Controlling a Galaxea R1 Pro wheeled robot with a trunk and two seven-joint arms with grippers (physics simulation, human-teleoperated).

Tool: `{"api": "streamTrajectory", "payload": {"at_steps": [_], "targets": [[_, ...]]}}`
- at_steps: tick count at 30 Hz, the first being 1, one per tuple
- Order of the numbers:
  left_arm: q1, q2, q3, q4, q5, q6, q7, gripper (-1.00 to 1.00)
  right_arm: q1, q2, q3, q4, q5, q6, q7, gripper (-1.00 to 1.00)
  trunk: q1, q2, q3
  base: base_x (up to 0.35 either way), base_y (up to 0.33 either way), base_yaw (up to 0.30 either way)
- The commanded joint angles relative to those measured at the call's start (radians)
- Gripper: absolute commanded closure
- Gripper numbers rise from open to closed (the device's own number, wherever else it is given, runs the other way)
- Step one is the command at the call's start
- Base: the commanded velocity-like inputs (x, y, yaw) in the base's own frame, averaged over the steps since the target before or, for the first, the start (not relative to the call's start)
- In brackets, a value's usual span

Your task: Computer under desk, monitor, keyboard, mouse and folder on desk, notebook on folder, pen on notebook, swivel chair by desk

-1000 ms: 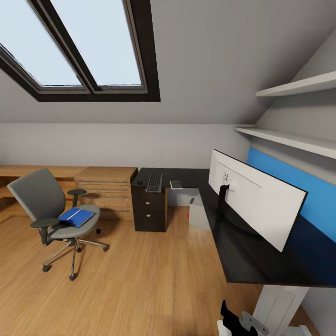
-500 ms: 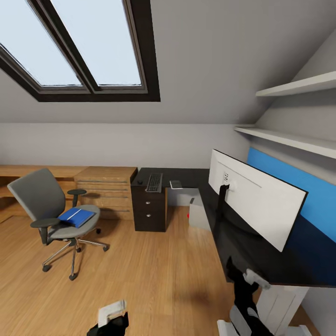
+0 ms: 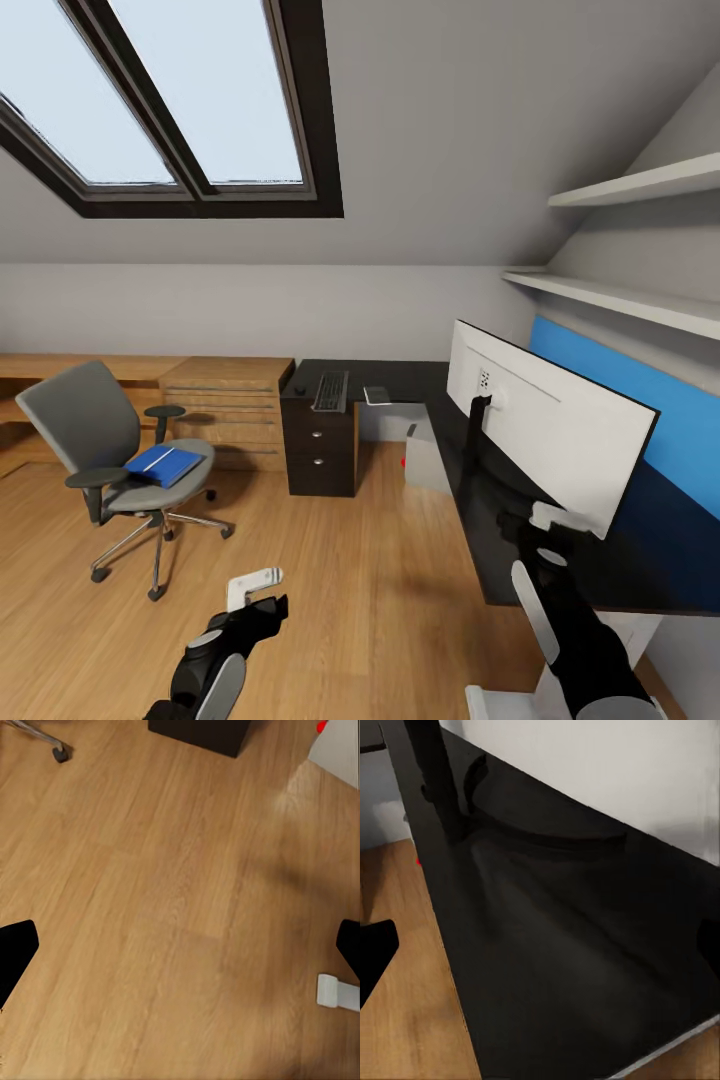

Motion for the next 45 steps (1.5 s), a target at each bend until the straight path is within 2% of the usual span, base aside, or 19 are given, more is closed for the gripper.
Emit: {"api": "streamTrajectory", "payload": {"at_steps": [1, 4, 12, 14, 17, 20, 33, 37, 40, 43, 45], "targets": [[-0.001, 0.000, -0.003, -0.001, 0.010, 0.001, 0.010, -1.00, 0.000, -0.005, 0.005, -0.002, 0.005, 0.000, -0.004, -1.00, 0.000, -0.001, -0.002, 0.032, -0.007, 0.000], [-0.002, 0.001, -0.005, 0.001, 0.008, 0.000, 0.011, -1.00, 0.001, -0.013, 0.013, -0.003, 0.032, -0.010, 0.006, -1.00, 0.000, -0.001, -0.002, 0.135, -0.047, 0.000], [-0.003, 0.001, -0.010, 0.003, 0.007, -0.001, 0.010, -1.00, 0.005, -0.020, 0.017, -0.004, 0.055, -0.018, 0.069, -1.00, 0.000, -0.001, -0.002, 0.257, -0.106, 0.000], [-0.003, 0.002, -0.013, 0.002, 0.000, 0.000, 0.009, -1.00, 0.006, -0.036, 0.017, -0.005, 0.070, -0.021, 0.113, -1.00, 0.000, -0.001, -0.002, 0.295, -0.160, 0.000], [-0.003, 0.002, -0.013, 0.002, -0.009, 0.000, 0.009, -1.00, 0.006, -0.045, 0.017, -0.005, 0.071, -0.024, 0.121, -1.00, 0.000, -0.001, -0.002, 0.298, -0.182, 0.000], [-0.003, 0.001, -0.014, 0.002, -0.034, 0.001, 0.010, -1.00, 0.006, -0.052, 0.017, -0.004, 0.073, -0.037, 0.129, -1.00, 0.000, -0.001, -0.002, 0.289, -0.203, 0.000], [-0.003, 0.001, -0.013, 0.002, -0.045, 0.000, 0.009, -1.00, 0.006, -0.055, 0.016, -0.001, 0.073, -0.043, 0.133, -1.00, 0.000, -0.001, -0.002, 0.240, -0.249, 0.000], [-0.003, 0.006, 0.004, -0.006, -0.045, 0.001, 0.007, -1.00, 0.006, -0.061, 0.016, 0.000, 0.071, -0.043, 0.133, -1.00, 0.000, -0.001, -0.002, 0.014, -0.023, 0.000], [-0.003, 0.010, 0.058, -0.035, -0.042, 0.003, 0.006, -1.00, 0.006, -0.063, 0.016, 0.000, 0.069, -0.043, 0.138, -1.00, 0.000, -0.001, -0.002, 0.003, -0.005, -0.001], [-0.003, 0.011, 0.095, -0.058, -0.039, 0.005, 0.005, -1.00, 0.006, -0.064, 0.016, 0.004, 0.069, -0.042, 0.152, -1.00, 0.000, -0.001, -0.001, 0.001, -0.002, -0.048], [-0.003, 0.011, 0.107, -0.064, -0.039, 0.006, 0.005, -1.00, 0.006, -0.064, 0.016, 0.007, 0.069, -0.042, 0.161, -1.00, 0.000, -0.001, 0.000, 0.001, -0.001, -0.125]]}}
